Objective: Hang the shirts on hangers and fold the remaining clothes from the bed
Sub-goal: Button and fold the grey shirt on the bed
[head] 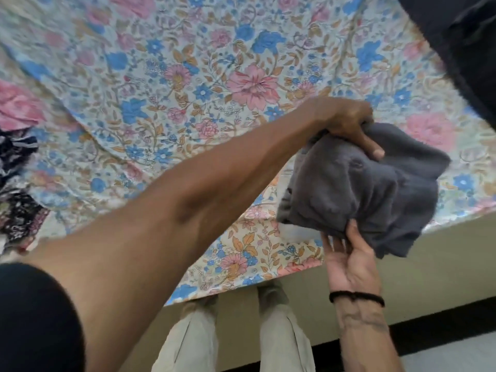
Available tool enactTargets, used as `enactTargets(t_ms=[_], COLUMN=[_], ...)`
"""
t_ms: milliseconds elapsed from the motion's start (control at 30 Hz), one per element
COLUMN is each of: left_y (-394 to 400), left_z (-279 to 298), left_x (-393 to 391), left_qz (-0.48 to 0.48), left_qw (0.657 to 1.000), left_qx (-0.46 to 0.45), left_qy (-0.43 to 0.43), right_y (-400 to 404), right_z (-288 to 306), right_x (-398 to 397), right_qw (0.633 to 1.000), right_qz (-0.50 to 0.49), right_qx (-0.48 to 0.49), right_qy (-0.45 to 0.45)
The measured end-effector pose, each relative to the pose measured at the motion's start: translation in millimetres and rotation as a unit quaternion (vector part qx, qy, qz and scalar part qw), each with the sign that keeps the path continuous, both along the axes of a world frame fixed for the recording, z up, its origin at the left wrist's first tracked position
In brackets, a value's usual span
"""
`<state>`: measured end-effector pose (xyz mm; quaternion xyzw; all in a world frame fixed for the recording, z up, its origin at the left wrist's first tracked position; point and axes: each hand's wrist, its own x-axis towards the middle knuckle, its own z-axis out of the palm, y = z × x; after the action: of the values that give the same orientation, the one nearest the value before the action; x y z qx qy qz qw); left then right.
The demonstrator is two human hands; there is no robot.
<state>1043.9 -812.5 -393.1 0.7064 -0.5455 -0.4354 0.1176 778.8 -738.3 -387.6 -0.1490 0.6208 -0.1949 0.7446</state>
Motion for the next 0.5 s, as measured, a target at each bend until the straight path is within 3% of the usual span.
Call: enactTargets(t_ms=[100, 233, 333, 500], left_y=[38, 78, 75, 74], left_z=[-60, -119, -126, -115], left_x=[-9, -30, -34, -22], left_qz=[0.022, 0.152, 0.180, 0.195], left_qw=[0.999, 0.988, 0.982, 0.973], left_qx=[0.002, -0.029, -0.059, -0.119], left_qy=[0.041, -0.015, 0.005, 0.043], right_y=[18, 3, -20, -33], right_z=[-32, -56, -52, -61], right_x=[-7, -8, -14, -22], right_qw=[0.999, 0.998, 0.996, 0.998], right_qz=[0.008, 0.058, 0.066, 0.017], right_qx=[-0.017, -0.016, -0.001, -0.032], right_qy=[0.036, 0.026, -0.065, 0.046])
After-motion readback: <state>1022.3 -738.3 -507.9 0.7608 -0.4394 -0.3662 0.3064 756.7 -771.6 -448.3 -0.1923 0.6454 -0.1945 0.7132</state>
